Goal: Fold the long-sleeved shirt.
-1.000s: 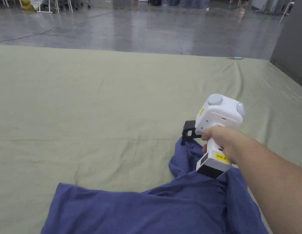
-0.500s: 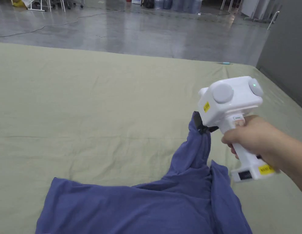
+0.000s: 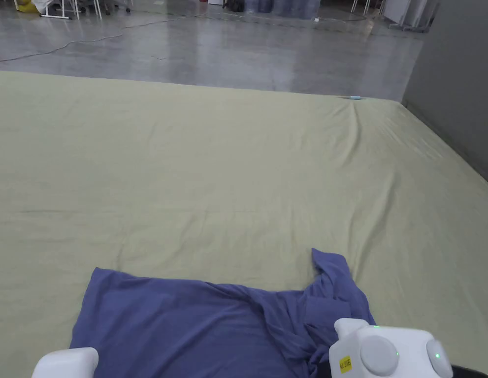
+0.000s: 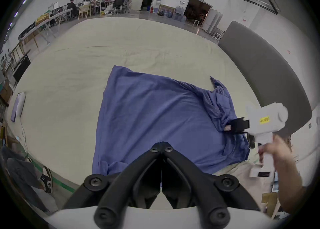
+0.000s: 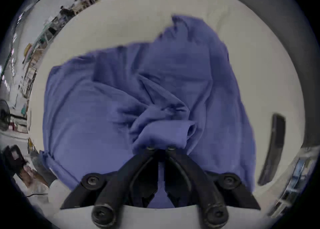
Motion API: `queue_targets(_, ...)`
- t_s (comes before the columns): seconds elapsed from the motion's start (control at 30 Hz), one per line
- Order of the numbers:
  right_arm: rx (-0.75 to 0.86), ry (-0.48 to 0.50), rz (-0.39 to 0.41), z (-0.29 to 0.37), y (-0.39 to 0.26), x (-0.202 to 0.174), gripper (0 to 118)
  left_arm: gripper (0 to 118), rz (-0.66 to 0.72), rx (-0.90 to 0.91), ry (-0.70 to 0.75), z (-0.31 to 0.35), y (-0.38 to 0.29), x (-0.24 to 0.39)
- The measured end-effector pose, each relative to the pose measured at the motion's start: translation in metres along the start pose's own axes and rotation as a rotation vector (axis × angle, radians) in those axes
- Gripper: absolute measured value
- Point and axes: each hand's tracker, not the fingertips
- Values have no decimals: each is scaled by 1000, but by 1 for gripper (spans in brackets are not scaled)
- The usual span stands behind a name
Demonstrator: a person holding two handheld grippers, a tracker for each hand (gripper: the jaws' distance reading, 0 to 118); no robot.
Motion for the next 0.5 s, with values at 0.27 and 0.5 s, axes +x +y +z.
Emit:
queue_targets(0.27, 19, 60, -39, 41, 16, 12, 38, 0, 36, 3, 16, 7, 2, -3)
queue_targets(0.5, 383, 156, -27, 166, -52, 10, 75, 0, 8, 63, 69, 37, -4, -7)
